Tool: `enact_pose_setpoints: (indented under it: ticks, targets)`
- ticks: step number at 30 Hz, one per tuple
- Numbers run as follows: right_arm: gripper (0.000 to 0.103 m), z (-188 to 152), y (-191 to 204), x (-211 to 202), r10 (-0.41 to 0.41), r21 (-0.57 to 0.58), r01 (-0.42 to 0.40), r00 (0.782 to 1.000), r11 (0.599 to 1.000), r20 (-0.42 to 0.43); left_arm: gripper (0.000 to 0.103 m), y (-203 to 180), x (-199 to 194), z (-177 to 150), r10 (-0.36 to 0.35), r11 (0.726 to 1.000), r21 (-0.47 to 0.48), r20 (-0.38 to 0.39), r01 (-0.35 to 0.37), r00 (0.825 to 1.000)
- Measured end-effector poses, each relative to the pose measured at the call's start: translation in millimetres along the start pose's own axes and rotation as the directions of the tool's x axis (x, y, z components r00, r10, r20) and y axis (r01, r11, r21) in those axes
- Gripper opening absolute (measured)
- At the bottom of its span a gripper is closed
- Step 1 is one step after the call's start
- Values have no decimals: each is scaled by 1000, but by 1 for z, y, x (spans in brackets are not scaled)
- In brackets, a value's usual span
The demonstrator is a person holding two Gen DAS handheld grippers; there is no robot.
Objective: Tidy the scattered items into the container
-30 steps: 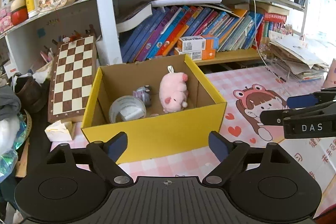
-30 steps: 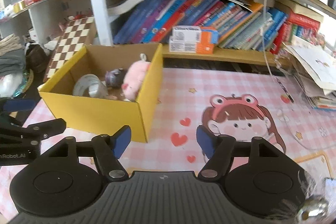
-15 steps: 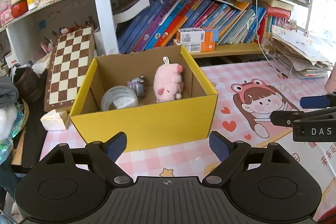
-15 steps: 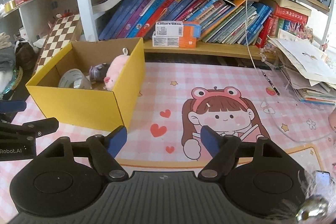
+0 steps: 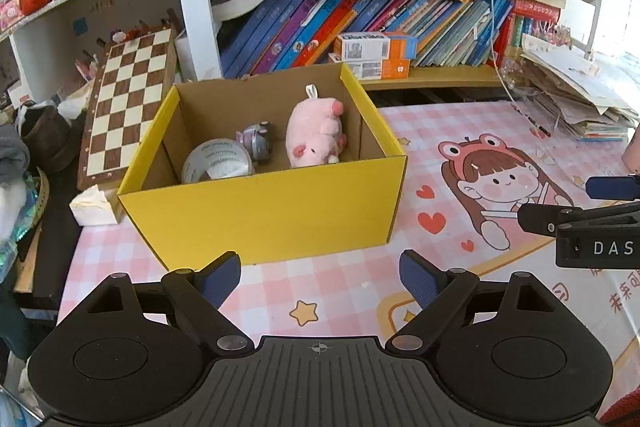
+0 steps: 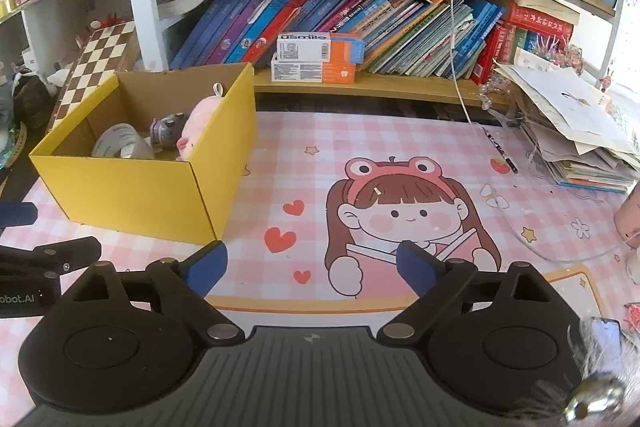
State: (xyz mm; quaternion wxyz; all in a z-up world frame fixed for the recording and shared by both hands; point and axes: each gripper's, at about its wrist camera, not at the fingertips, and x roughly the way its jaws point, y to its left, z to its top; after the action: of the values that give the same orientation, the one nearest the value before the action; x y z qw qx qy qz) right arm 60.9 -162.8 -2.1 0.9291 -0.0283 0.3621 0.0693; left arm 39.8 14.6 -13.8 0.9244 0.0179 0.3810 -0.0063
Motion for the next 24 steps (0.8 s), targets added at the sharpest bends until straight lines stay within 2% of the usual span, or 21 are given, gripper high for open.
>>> enact_pose_setpoints:
  ticks: [4,6,17,24]
  targets:
    - [94,-1,1,2,-3,-3,3,1000,1000,-7,90,1,2,0,-2,1000,-6,-11,2,1000]
    - [95,-1,1,2,-4,-5,4,1000,1000,-9,94,1,3,1,-6,1000,-9,-18,6,1000]
    - [101,1,2,6,-7,-12,7,1000,1000,-13,96,2,6,1,-25,1000,-12,-28,24,999]
    - [103,2,3,7,-19,-16,19,1000,1000,-10,101,2,7,1,-6,1000,-4,-23,6,1000]
